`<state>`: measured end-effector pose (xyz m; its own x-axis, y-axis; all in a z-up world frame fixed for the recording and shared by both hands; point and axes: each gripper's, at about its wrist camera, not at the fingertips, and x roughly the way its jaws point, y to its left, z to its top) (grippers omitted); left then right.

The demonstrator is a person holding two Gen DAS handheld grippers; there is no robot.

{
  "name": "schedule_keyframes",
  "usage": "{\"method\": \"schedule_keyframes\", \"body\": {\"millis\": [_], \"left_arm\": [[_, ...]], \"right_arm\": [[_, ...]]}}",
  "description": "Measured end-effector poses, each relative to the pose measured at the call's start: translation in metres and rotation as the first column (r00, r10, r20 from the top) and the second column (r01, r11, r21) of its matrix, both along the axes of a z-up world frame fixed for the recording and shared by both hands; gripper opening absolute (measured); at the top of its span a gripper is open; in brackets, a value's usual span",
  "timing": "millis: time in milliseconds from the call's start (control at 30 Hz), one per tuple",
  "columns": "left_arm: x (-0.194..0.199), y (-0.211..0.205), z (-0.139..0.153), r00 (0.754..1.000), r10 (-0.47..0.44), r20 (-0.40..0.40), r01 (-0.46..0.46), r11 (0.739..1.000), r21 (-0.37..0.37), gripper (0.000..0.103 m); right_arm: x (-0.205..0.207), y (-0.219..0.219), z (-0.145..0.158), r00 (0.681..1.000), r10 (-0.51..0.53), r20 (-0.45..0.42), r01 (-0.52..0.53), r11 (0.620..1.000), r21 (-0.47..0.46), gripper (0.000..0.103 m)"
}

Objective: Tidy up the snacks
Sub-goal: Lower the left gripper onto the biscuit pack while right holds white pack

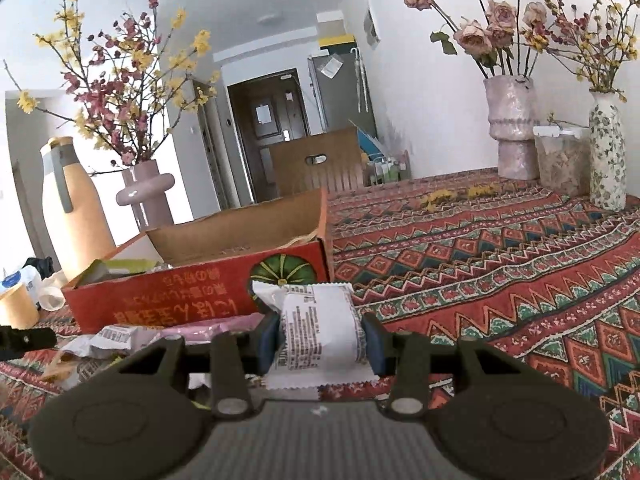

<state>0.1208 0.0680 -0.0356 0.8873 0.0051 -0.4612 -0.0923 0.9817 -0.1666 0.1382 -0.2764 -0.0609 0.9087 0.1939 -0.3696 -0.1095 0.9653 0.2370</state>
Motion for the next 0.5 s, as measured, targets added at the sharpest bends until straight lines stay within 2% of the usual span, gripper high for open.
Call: {"method": "schedule_keyframes", "body": {"millis": [300, 500], "left_arm": [[-0.0049, -0.0038, 0.0012, 0.999, -0.018, 0.032, 0.017, 1.0, 0.021, 0.103], [-0.0033, -0.0027, 0.0014, 1.0, -0.013, 0.02, 0.013, 1.0, 0.017, 0.103]], "right_arm": [[-0.0021, 0.0009, 0.0003, 1.0, 0.009, 0.014, -0.009, 1.0, -0.005, 0.044], [-0.0032, 0.0021, 0.0005, 1.0, 0.012, 0.015, -0.012, 1.0, -0.007, 0.044]]}}
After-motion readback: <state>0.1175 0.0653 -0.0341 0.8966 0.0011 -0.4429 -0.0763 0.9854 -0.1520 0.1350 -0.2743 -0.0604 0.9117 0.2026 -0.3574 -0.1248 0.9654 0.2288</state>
